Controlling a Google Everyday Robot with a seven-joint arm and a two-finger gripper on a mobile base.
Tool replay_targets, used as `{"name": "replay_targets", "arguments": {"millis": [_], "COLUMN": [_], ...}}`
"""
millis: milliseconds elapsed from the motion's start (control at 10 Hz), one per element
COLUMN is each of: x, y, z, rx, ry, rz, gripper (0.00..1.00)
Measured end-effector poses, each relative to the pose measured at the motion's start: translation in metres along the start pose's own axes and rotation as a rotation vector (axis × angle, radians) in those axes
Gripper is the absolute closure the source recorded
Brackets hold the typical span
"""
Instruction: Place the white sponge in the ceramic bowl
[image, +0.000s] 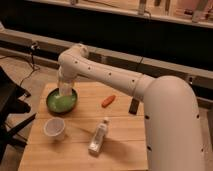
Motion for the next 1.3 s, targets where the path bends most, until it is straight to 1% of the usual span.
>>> {"name": "replay_targets", "arguments": {"millis": [200, 300, 400, 600, 700, 900, 1300], "x": [0.000, 0.002, 0.002, 0.003, 0.004, 0.003, 0.005], "y": [-0.014, -0.014, -0.010, -0.001, -0.001, -0.008, -0.003], "z": [0.007, 0.008, 0.007, 0.005, 0.006, 0.010, 0.012], "rx": [0.003, 0.004, 0.005, 0.005, 0.005, 0.012, 0.013], "ry": [-0.004, -0.004, -0.005, -0.006, -0.007, -0.012, -0.014], "rz": [-0.002, 0.001, 0.000, 0.001, 0.002, 0.000, -0.001], "gripper": [1.00, 1.00, 0.97, 0.81, 0.78, 0.78, 0.78]}}
